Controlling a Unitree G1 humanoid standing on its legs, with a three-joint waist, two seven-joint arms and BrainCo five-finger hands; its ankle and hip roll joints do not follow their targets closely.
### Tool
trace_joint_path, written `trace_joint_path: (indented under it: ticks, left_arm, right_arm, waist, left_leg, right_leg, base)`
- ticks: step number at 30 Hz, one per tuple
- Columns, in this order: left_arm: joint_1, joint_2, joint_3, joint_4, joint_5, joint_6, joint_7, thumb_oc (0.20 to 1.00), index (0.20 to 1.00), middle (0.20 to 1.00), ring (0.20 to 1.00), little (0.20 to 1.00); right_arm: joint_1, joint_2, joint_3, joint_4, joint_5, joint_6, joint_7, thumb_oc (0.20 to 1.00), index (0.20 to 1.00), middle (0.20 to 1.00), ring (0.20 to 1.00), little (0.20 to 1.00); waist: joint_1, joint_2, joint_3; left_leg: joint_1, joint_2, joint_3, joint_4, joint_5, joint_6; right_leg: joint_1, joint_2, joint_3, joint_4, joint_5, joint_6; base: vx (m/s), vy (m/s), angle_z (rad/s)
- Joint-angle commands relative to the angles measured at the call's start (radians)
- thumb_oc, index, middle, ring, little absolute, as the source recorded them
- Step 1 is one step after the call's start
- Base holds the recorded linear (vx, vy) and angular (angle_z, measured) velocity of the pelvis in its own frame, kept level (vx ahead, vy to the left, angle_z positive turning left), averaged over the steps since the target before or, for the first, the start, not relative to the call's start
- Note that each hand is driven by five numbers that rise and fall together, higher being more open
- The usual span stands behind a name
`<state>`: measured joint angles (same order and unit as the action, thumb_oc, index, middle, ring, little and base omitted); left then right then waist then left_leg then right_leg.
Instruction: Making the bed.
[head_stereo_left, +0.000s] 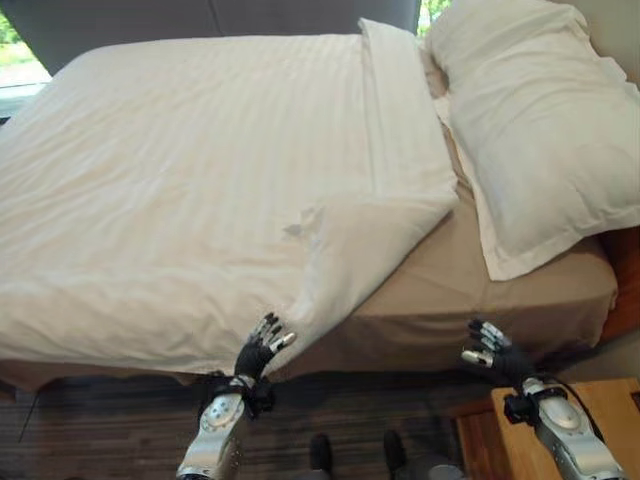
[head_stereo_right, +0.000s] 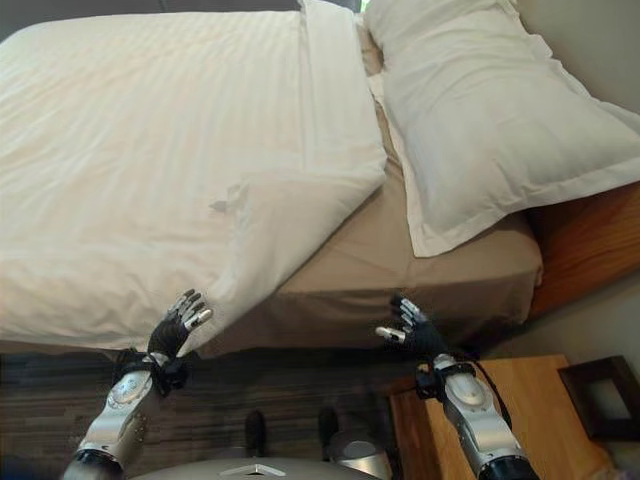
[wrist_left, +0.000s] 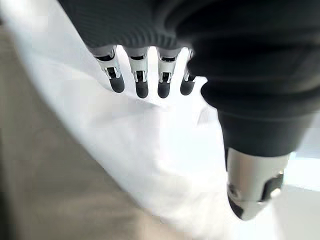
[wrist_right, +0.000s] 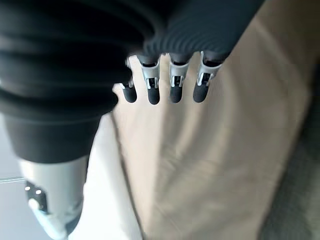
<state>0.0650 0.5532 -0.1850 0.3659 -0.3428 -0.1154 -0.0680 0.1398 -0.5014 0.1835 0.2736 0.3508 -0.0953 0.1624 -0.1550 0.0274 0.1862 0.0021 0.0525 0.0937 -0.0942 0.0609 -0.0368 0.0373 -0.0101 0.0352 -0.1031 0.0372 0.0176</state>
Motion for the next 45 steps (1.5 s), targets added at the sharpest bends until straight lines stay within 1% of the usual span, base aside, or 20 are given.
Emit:
trace_joint_path:
  ticks: [1, 2, 3, 4, 6, 9, 11, 13, 15, 16, 19, 21, 24, 26, 29, 31, 34, 36, 40, 45]
  left_arm:
    - [-0.114, 0.142, -0.006, -0.037, 0.149, 0.033, -0.115, 1.000, 1.000, 1.000, 1.000, 1.000]
    - [-0.137, 0.173, -0.017, -0.061, 0.155, 0.036, -0.135, 1.000, 1.000, 1.000, 1.000, 1.000]
    - [-0.137, 0.174, -0.017, -0.062, 0.154, 0.036, -0.135, 1.000, 1.000, 1.000, 1.000, 1.000]
    - [-0.172, 0.213, -0.045, -0.084, 0.098, 0.042, -0.172, 1.000, 1.000, 1.000, 1.000, 1.000]
    - [-0.203, 0.205, -0.071, -0.087, 0.127, 0.046, -0.170, 1.000, 1.000, 1.000, 1.000, 1.000]
    - [-0.275, 0.153, -0.125, -0.109, 0.127, 0.064, -0.156, 1.000, 1.000, 1.000, 1.000, 1.000]
    - [-0.406, 0.158, -0.195, -0.203, 0.130, 0.085, -0.176, 1.000, 1.000, 1.000, 1.000, 1.000]
    - [-0.438, 0.165, -0.208, -0.230, 0.108, 0.086, -0.175, 1.000, 1.000, 1.000, 1.000, 1.000]
    - [-0.506, 0.170, -0.194, -0.267, 0.123, 0.069, -0.131, 1.000, 1.000, 1.000, 1.000, 1.000]
    - [-0.540, 0.165, -0.161, -0.257, 0.153, 0.052, -0.078, 1.000, 1.000, 1.000, 1.000, 1.000]
    - [-0.620, 0.149, -0.113, -0.124, 0.170, 0.035, 0.036, 1.000, 1.000, 1.000, 1.000, 1.000]
    - [-0.741, 0.130, -0.110, 0.080, 0.165, 0.036, 0.121, 1.000, 1.000, 1.000, 1.000, 1.000]
    - [-0.793, 0.129, -0.113, 0.141, 0.178, 0.035, 0.151, 1.000, 1.000, 1.000, 1.000, 1.000]
    - [-0.899, 0.144, -0.131, 0.287, 0.189, 0.042, 0.201, 1.000, 1.000, 1.000, 1.000, 1.000]
    - [-0.965, 0.165, -0.154, 0.415, 0.170, 0.049, 0.193, 1.000, 1.000, 1.000, 1.000, 1.000]
    - [-1.012, 0.211, -0.207, 0.474, 0.187, 0.048, 0.149, 1.000, 1.000, 1.000, 1.000, 1.000]
    - [-1.074, 0.237, -0.236, 0.570, 0.171, 0.037, 0.126, 1.000, 1.000, 1.000, 1.000, 1.000]
    - [-1.093, 0.241, -0.235, 0.600, 0.165, 0.035, 0.131, 1.000, 1.000, 1.000, 1.000, 1.000]
    - [-1.179, 0.250, -0.203, 0.731, 0.085, 0.024, 0.169, 1.000, 1.000, 1.000, 1.000, 1.000]
    - [-1.208, 0.262, -0.253, 0.796, 0.157, 0.030, 0.143, 1.000, 1.000, 1.000, 1.000, 1.000]
  right_arm:
    - [-0.080, -0.005, 0.025, -0.045, -0.033, -0.006, 0.035, 1.000, 1.000, 1.000, 1.000, 1.000]
    - [-0.083, 0.000, 0.036, -0.042, -0.052, -0.003, 0.043, 1.000, 1.000, 1.000, 1.000, 1.000]
    - [-0.083, 0.001, 0.036, -0.041, -0.053, -0.003, 0.043, 1.000, 1.000, 1.000, 1.000, 1.000]
    - [-0.069, 0.000, 0.044, -0.054, -0.069, 0.005, 0.053, 1.000, 1.000, 1.000, 1.000, 1.000]
    - [-0.059, 0.002, 0.047, -0.052, -0.084, 0.008, 0.058, 1.000, 1.000, 1.000, 1.000, 1.000]
    - [-0.045, 0.007, 0.036, -0.050, -0.082, 0.022, 0.058, 1.000, 1.000, 1.000, 1.000, 1.000]
    - [-0.048, 0.010, 0.025, -0.031, -0.066, 0.038, 0.057, 1.000, 1.000, 1.000, 1.000, 1.000]
    - [-0.044, 0.006, 0.024, -0.028, -0.069, 0.039, 0.059, 1.000, 1.000, 1.000, 1.000, 1.000]
    - [-0.025, 0.003, 0.014, -0.031, -0.069, 0.043, 0.065, 1.000, 1.000, 1.000, 1.000, 1.000]
    - [-0.023, 0.004, 0.017, -0.023, -0.068, 0.042, 0.063, 1.000, 1.000, 1.000, 1.000, 1.000]
    - [-0.013, 0.007, 0.021, -0.024, -0.059, 0.040, 0.063, 1.000, 1.000, 1.000, 1.000, 1.000]
    - [-0.003, -0.006, 0.044, -0.035, -0.050, 0.041, 0.078, 1.000, 1.000, 1.000, 1.000, 1.000]
    - [-0.003, -0.014, 0.053, -0.038, -0.054, 0.040, 0.084, 1.000, 1.000, 1.000, 1.000, 1.000]
    - [-0.026, -0.020, 0.074, -0.028, -0.032, 0.038, 0.074, 1.000, 1.000, 1.000, 1.000, 1.000]
    - [-0.037, -0.014, 0.097, -0.011, -0.010, 0.033, 0.071, 1.000, 1.000, 1.000, 1.000, 1.000]
    - [-0.041, -0.018, 0.117, -0.006, -0.007, 0.031, 0.082, 1.000, 1.000, 1.000, 1.000, 1.000]
    - [-0.062, -0.022, 0.133, 0.016, -0.005, 0.020, 0.080, 1.000, 1.000, 1.000, 1.000, 1.000]
    - [-0.066, -0.023, 0.137, 0.016, -0.001, 0.018, 0.077, 1.000, 1.000, 1.000, 1.000, 1.000]
    - [-0.084, -0.032, 0.152, 0.029, 0.036, 0.002, 0.056, 1.000, 1.000, 1.000, 1.000, 1.000]
    - [-0.104, -0.050, 0.159, 0.040, 0.048, -0.005, 0.040, 1.000, 1.000, 1.000, 1.000, 1.000]
  waist:
    - [-0.004, 0.003, -0.040]
    - [-0.010, 0.008, -0.044]
    - [-0.009, 0.007, -0.043]
    - [-0.025, 0.014, -0.046]
    - [-0.036, 0.018, -0.049]
    - [-0.054, 0.022, -0.050]
    - [-0.064, 0.026, -0.045]
    - [-0.065, 0.026, -0.046]
    - [-0.063, 0.024, -0.047]
    - [-0.060, 0.022, -0.047]
    - [-0.067, 0.025, -0.039]
    - [-0.084, 0.029, -0.032]
    - [-0.087, 0.031, -0.027]
    - [-0.091, 0.033, -0.015]
    - [-0.095, 0.033, -0.007]
    - [-0.099, 0.035, 0.005]
    - [-0.112, 0.037, 0.024]
    - [-0.116, 0.038, 0.032]
    - [-0.142, 0.040, 0.088]
    - [-0.170, 0.053, 0.136]
  left_leg:
    - [0.036, 0.014, 0.028, 0.007, -0.022, -0.027]
    - [0.043, 0.011, 0.035, 0.007, -0.025, -0.026]
    - [0.044, 0.011, 0.036, 0.007, -0.026, -0.026]
    - [0.056, 0.004, 0.048, 0.007, -0.033, -0.022]
    - [0.063, -0.002, 0.050, 0.007, -0.038, -0.019]
    - [0.067, -0.010, 0.054, 0.007, -0.043, -0.014]
    - [0.062, -0.012, 0.056, 0.007, -0.042, -0.010]
    - [0.062, -0.013, 0.056, 0.007, -0.043, -0.009]
    - [0.060, -0.015, 0.054, 0.007, -0.043, -0.010]
    - [0.058, -0.014, 0.052, 0.007, -0.042, -0.010]
    - [0.050, -0.014, 0.060, 0.007, -0.038, -0.012]
    - [0.036, -0.010, 0.071, 0.007, -0.032, -0.016]
    - [0.029, -0.010, 0.072, 0.007, -0.029, -0.017]
    - [-0.001, -0.006, 0.077, 0.007, -0.021, -0.020]
    - [-0.021, 0.000, 0.088, 0.007, -0.012, -0.024]
    - [-0.030, 0.003, 0.096, 0.007, -0.009, -0.027]
    - [-0.055, 0.005, 0.106, 0.007, -0.001, -0.032]
    - [-0.065, 0.006, 0.110, 0.007, 0.001, -0.033]
    - [-0.126, 0.010, 0.136, 0.007, 0.018, -0.038]
    - [-0.173, 0.005, 0.157, 0.007, 0.028, -0.044]
  right_leg:
    - [-0.056, -0.070, 0.009, 0.082, -0.008, 0.100]
    - [-0.054, -0.072, 0.013, 0.079, -0.008, 0.102]
    - [-0.053, -0.072, 0.014, 0.079, -0.008, 0.102]
    - [-0.046, -0.076, 0.026, 0.073, -0.004, 0.107]
    - [-0.041, -0.079, 0.031, 0.070, -0.003, 0.110]
    - [-0.041, -0.083, 0.040, 0.072, -0.002, 0.113]
    - [-0.048, -0.085, 0.047, 0.075, 0.000, 0.115]
    - [-0.050, -0.085, 0.047, 0.074, 0.001, 0.115]
    - [-0.049, -0.088, 0.047, 0.067, 0.003, 0.115]
    - [-0.048, -0.089, 0.046, 0.064, 0.004, 0.115]
    - [-0.060, -0.088, 0.049, 0.062, 0.006, 0.115]
    - [-0.077, -0.086, 0.054, 0.063, 0.011, 0.116]
    - [-0.084, -0.086, 0.053, 0.062, 0.014, 0.117]
    - [-0.115, -0.083, 0.052, 0.060, 0.019, 0.117]
    - [-0.140, -0.077, 0.058, 0.062, 0.028, 0.117]
    - [-0.153, -0.075, 0.065, 0.062, 0.033, 0.118]
    - [-0.188, -0.074, 0.072, 0.068, 0.035, 0.118]
    - [-0.204, -0.072, 0.077, 0.072, 0.037, 0.118]
    - [-0.297, -0.061, 0.106, 0.104, 0.052, 0.117]
    - [-0.356, -0.058, 0.134, 0.115, 0.062, 0.120]
  base:
    - [0.00, 0.100, -0.26]
    - [0.02, 0.061, -0.31]
    - [0.04, 0.061, -0.21]
    - [0.04, 0.050, -0.02]
    - [0.03, 0.042, -0.03]
    - [0.01, 0.026, -0.09]
    - [-0.01, 0.008, -0.20]
    - [0.01, -0.013, -0.11]
    - [0.01, -0.023, 0.00]
    - [0.01, -0.033, -0.02]
    - [0.00, -0.015, -0.02]
    - [-0.01, 0.000, -0.05]
    - [-0.02, -0.009, -0.05]
    - [-0.07, -0.036, -0.11]
    - [-0.03, -0.025, -0.05]
    - [-0.02, -0.023, -0.07]
    - [-0.05, -0.013, -0.03]
    - [-0.06, 0.004, -0.09]
    - [-0.09, 0.004, -0.24]
    - [-0.03, 0.012, -0.21]
